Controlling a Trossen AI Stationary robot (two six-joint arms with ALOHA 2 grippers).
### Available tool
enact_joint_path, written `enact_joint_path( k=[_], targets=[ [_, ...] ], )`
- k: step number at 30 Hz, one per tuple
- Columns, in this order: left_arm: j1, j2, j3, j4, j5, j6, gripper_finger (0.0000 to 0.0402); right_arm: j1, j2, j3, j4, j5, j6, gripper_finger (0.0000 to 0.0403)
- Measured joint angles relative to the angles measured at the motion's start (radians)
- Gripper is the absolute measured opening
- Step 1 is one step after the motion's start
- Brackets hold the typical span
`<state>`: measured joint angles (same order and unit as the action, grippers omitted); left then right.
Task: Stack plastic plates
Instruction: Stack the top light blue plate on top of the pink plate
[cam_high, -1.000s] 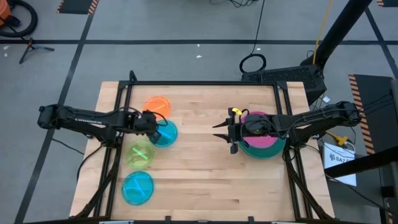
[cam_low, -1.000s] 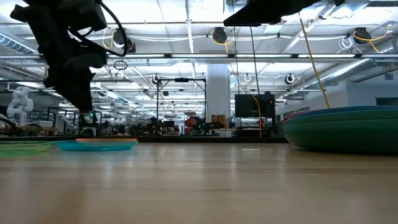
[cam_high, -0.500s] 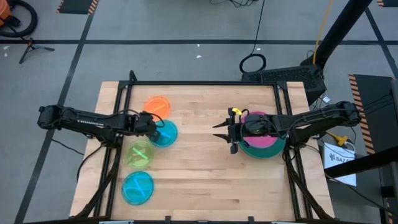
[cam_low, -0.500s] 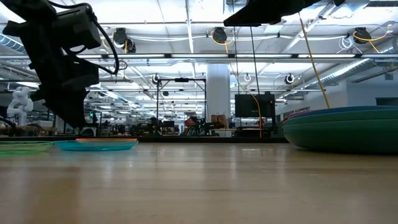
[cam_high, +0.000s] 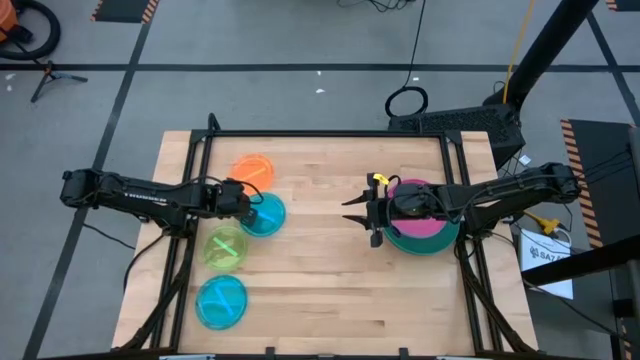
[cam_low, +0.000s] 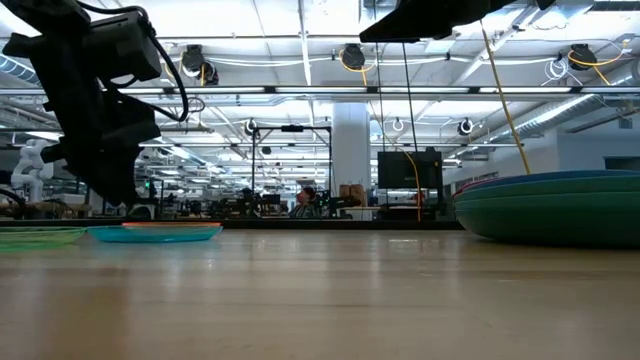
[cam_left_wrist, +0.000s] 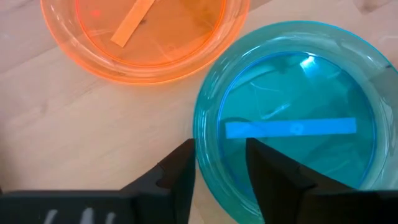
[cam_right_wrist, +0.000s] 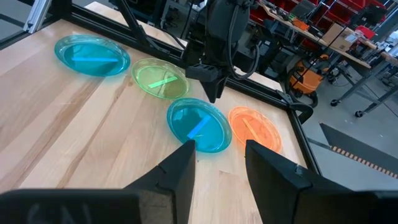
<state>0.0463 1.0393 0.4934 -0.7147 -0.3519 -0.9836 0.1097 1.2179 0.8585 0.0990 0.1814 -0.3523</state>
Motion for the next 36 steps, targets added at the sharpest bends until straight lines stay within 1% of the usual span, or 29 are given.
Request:
enact_joint_path(
  k=[6, 9, 24, 36],
  targets=[
    [-0.003, 0.001, 0.0, 0.001, -0.009, -0.004, 0.0219, 0.0, 0.0, 0.0, 0.0, 0.0, 0.0, 0.0132],
    [-0.003, 0.011, 0.0, 0.001, -0.008, -0.007, 0.0234, 0.0, 0.0, 0.0, 0.0, 0.0, 0.0, 0.0132],
    [-0.003, 0.134, 0.0, 0.026, -0.009, -0.029, 0.0237, 0.0, 0.0, 0.0, -0.007, 0.0, 0.008, 0.0132],
    [-0.003, 0.153, -0.001, 0.055, -0.013, -0.033, 0.0237, 0.0, 0.0, 0.0, -0.007, 0.0, 0.008, 0.0132]
  ],
)
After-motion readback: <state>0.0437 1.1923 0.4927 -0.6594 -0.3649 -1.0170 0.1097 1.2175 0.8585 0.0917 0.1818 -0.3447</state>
